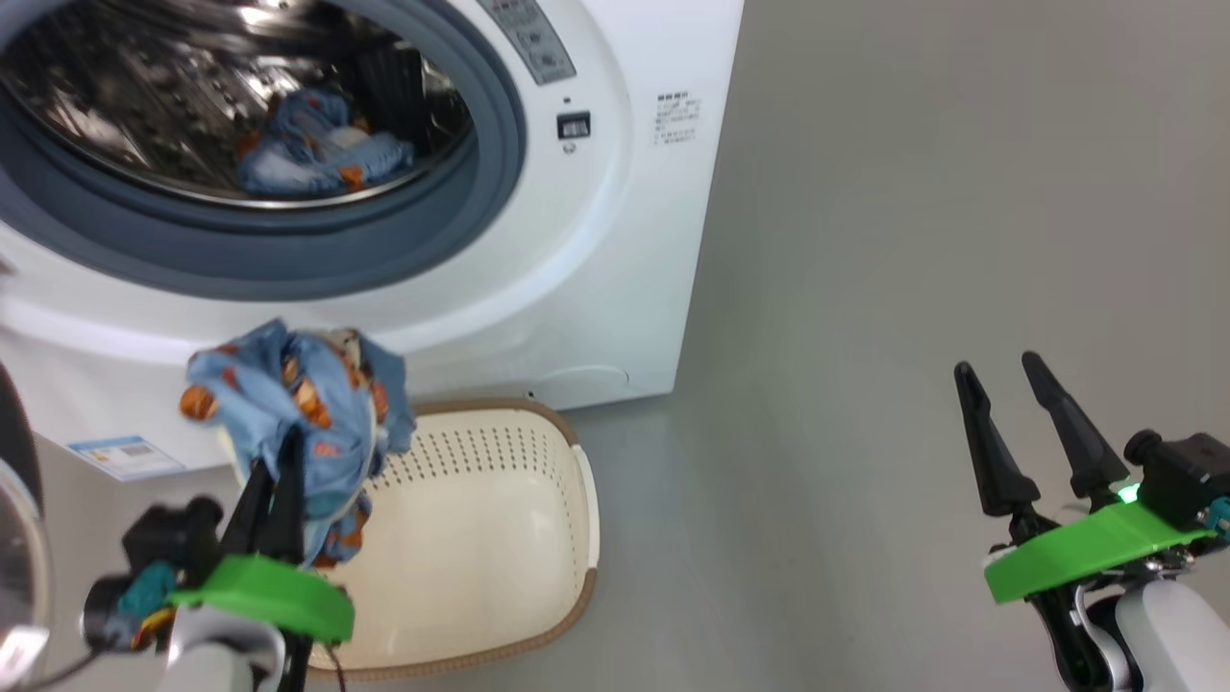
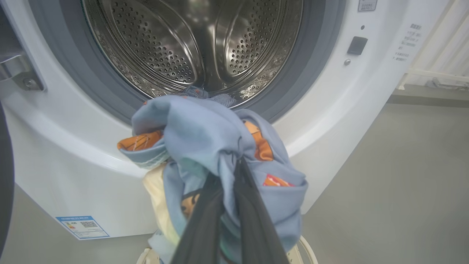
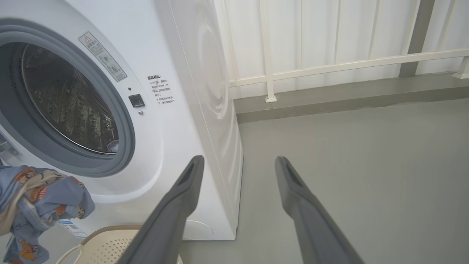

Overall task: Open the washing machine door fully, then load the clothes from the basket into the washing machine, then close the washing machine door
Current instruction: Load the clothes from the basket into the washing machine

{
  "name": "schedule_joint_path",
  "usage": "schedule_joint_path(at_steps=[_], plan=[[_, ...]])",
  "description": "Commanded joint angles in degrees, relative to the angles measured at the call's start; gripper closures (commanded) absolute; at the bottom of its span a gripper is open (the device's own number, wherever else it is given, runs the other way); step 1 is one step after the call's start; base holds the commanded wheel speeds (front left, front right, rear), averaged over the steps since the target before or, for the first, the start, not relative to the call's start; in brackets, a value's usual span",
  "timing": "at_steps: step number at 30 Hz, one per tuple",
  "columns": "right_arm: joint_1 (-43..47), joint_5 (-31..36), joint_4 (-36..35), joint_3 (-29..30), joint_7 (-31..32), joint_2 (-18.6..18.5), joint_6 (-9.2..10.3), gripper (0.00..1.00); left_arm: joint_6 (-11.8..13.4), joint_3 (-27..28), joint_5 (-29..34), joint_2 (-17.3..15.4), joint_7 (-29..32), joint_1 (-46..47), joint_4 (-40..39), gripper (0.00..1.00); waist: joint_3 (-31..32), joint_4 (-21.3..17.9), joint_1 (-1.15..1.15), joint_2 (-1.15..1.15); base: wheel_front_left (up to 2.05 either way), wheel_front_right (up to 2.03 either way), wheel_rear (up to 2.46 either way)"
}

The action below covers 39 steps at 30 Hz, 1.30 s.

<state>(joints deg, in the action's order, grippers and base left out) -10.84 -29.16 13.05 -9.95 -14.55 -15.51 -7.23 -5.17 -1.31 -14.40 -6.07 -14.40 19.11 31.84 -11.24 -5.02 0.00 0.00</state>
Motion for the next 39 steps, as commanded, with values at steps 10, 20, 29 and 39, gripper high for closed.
schedule_joint_path(at_steps=[10,20,29,39], plan=[[4.48,-0.23,-1.04,0.17,-0.45,-1.80,-0.25,0.00,1.61,4.75,3.58,0.12,-0.60,-11.61,-14.57,1.00,5.73,1.36,0.00,0.00,0.00,0.00,0.00],[6.68,-0.06,-1.43,0.81,-0.45,-1.86,-0.25,0.00,2.13,5.35,3.91,1.31,-0.60,-16.96,-21.25,1.00,6.82,1.60,0.00,0.00,0.00,0.00,0.00],[5.80,-0.12,-2.00,1.08,-0.45,-1.32,-0.25,0.00,1.72,5.44,3.55,1.23,-0.60,-12.96,-20.05,1.00,3.71,1.09,0.00,0.00,0.00,0.00,0.00],[2.14,-0.39,-2.83,1.16,-0.45,-0.37,-0.25,0.00,1.32,6.19,2.83,-0.91,-0.60,3.27,-15.23,1.00,-4.65,-0.38,0.00,0.00,0.00,0.00,0.00]])
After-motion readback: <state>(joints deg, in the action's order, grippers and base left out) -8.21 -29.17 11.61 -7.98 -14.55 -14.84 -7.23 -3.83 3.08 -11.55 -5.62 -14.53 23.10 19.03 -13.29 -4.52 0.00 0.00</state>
